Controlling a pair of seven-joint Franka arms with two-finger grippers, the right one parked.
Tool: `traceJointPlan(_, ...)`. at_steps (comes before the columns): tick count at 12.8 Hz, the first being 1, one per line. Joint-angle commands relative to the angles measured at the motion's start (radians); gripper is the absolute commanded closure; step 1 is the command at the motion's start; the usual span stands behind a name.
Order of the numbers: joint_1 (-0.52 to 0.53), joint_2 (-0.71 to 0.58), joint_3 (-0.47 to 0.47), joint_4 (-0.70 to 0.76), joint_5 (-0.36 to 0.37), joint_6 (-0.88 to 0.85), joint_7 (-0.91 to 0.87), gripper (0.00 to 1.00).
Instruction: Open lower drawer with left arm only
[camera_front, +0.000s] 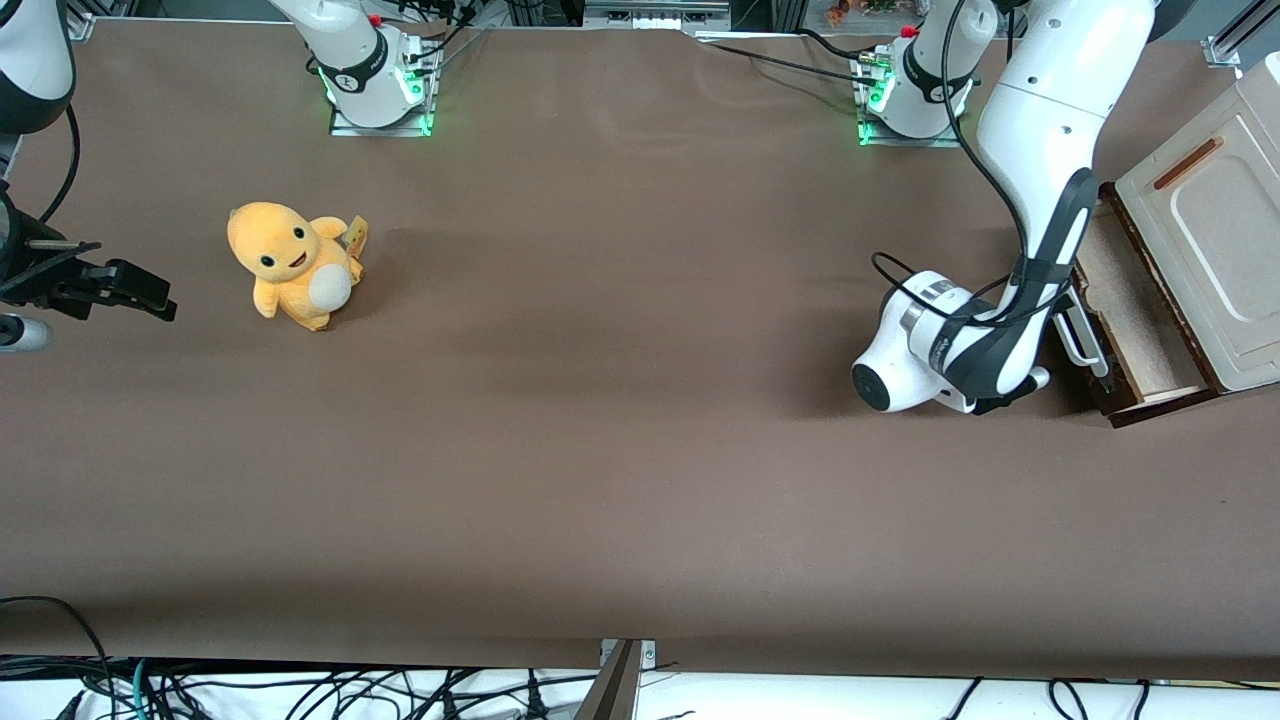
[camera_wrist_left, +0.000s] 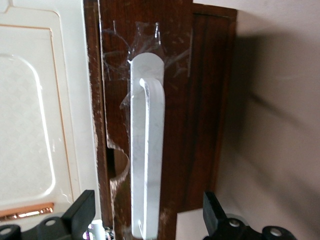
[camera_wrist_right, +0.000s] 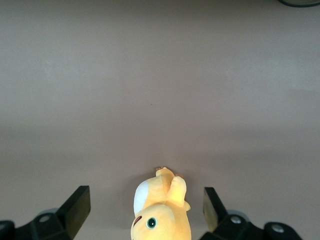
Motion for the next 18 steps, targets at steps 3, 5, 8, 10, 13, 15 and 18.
traceJointPlan(3,-0.004,0.000,-0.021,0.155,-0.120,-0.019,0.182,0.04)
traceJointPlan(5,-0.004,-0.006,-0.032,0.190,-0.148,-0.021,0.211,0.00)
traceJointPlan(8,-0.004,-0.047,-0.038,0.236,-0.207,-0.021,0.265,0.00)
traceJointPlan(10,-0.004,-0.095,-0.038,0.243,-0.229,-0.021,0.329,0.00)
traceJointPlan(13,0.009,-0.133,-0.035,0.290,-0.296,-0.015,0.482,0.00)
traceJointPlan(15,0.022,-0.144,-0.029,0.331,-0.335,-0.015,0.546,0.00)
traceJointPlan(18,0.055,-0.188,-0.027,0.347,-0.414,0.049,0.636,0.00)
